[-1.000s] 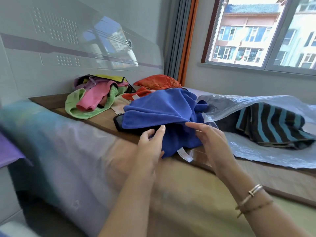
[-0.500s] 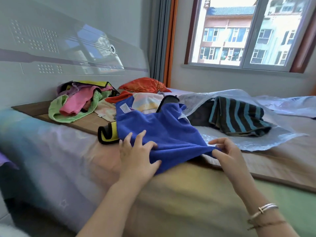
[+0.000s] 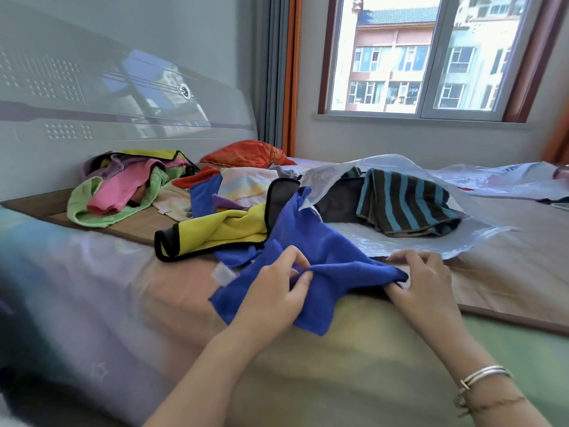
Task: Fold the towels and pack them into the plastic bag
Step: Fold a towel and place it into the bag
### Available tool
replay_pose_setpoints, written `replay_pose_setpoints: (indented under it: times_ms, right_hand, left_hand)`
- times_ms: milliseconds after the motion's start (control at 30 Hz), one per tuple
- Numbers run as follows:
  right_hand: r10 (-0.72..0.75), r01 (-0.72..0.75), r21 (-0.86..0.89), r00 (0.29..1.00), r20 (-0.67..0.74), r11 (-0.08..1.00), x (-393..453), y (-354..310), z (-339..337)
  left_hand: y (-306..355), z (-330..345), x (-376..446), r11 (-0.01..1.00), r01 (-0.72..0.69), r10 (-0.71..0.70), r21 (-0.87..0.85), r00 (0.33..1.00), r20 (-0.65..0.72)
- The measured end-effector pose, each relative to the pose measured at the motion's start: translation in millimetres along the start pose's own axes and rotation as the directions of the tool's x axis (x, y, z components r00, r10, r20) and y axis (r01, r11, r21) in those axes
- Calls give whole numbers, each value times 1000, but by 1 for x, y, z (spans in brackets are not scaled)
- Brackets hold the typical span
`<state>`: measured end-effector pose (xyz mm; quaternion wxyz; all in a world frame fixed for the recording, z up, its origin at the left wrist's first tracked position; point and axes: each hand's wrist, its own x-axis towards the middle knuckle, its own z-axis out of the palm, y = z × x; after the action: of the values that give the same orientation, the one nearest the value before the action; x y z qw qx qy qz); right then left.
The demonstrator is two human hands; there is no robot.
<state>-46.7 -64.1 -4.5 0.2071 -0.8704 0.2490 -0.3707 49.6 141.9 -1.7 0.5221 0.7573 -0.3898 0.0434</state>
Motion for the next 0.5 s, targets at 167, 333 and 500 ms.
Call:
replay_pose_setpoints:
  times_ms: [167, 333, 500]
  right_hand:
    - [151, -177, 257, 981, 119, 950, 3, 0, -19]
    - [124, -208, 470, 971, 204, 858, 0, -9, -27]
    - [152, -400, 727, 910, 385, 557, 2, -8, -30]
  left_hand:
    - [13, 8, -6, 997, 59, -42, -45, 948, 314]
    - [6, 5, 10, 999, 28, -25, 29, 993, -111]
    - [-18, -2, 26, 941, 332, -298, 67, 905, -302]
